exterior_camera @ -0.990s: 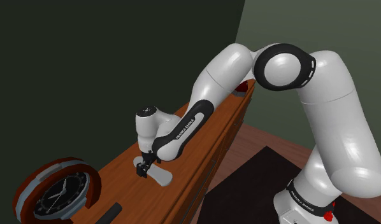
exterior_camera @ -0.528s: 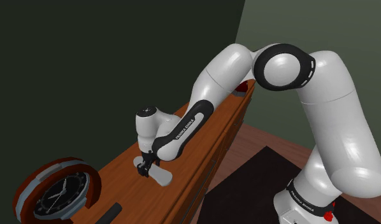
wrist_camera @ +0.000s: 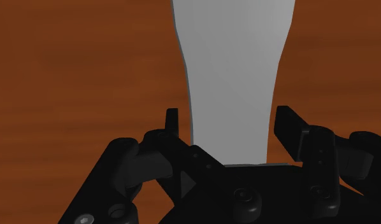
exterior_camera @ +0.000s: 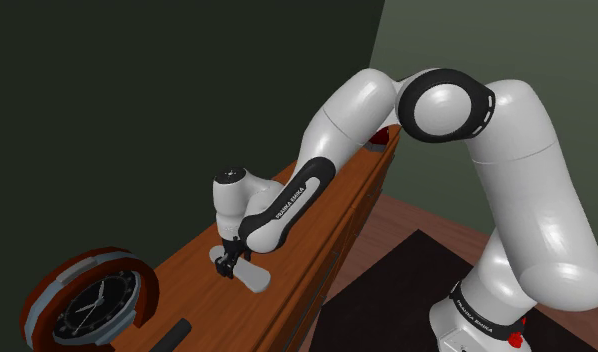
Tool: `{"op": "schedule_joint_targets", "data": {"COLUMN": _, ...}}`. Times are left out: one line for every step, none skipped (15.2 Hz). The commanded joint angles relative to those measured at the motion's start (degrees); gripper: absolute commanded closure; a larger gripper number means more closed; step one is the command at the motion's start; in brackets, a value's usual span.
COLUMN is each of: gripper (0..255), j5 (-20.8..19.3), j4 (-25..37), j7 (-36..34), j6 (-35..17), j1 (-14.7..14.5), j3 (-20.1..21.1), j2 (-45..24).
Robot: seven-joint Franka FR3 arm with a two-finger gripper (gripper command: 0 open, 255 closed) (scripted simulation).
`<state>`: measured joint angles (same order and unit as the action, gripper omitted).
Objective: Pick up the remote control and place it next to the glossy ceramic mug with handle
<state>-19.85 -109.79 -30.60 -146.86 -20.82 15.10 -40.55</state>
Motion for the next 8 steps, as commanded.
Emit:
{"op": "schedule_joint_targets", "data": {"gripper": 255, "j5": 0.21, "j4": -0.23, "j7": 0.14, "j6": 0.43, "j1": 0.18, "j3": 0.24, "j2": 0.68}}
{"op": "schedule_joint_targets", "data": {"gripper": 255, "j5": 0.43, "j4": -0.46, "j7": 0.29, "j6": 0.87, "j1": 0.36, "j3": 0.48, "j2": 1.35}}
{"op": "schedule_joint_targets", "data": {"gripper": 255, "j5": 0.66, "j4": -0.66, "j7": 0.45, "j6": 1.33, "j1": 0.54, "j3": 0.71, "j2": 2.0}}
{"op": "schedule_joint_targets", "data": {"gripper": 255, "j5": 0.89, "j4": -0.86, "j7": 0.61, "j6": 1.78, "j1": 0.72, "j3": 0.95, "j2": 2.65}}
{"op": "schedule_joint_targets", "data": {"gripper": 255, "j5": 1.13, "j4": -1.04, "j7": 0.77, "j6": 2.25, "j1": 0.9, "j3": 1.19, "j2": 3.3}}
{"op": "schedule_joint_targets", "data": {"gripper": 255, "j5": 1.37, "j4": -1.22, "j7": 0.93, "j6": 2.71, "j1": 1.07, "j3": 1.42, "j2": 3.94}}
{"op": "schedule_joint_targets", "data": {"gripper": 255, "j5": 1.62, "j4": -1.38, "j7": 1.1, "j6": 3.19, "j1": 1.25, "j3": 1.66, "j2": 4.58}}
{"op": "schedule_joint_targets", "data": {"gripper": 255, "j5": 1.87, "j4": -1.52, "j7": 1.26, "j6": 3.67, "j1": 1.42, "j3": 1.89, "j2": 5.22}}
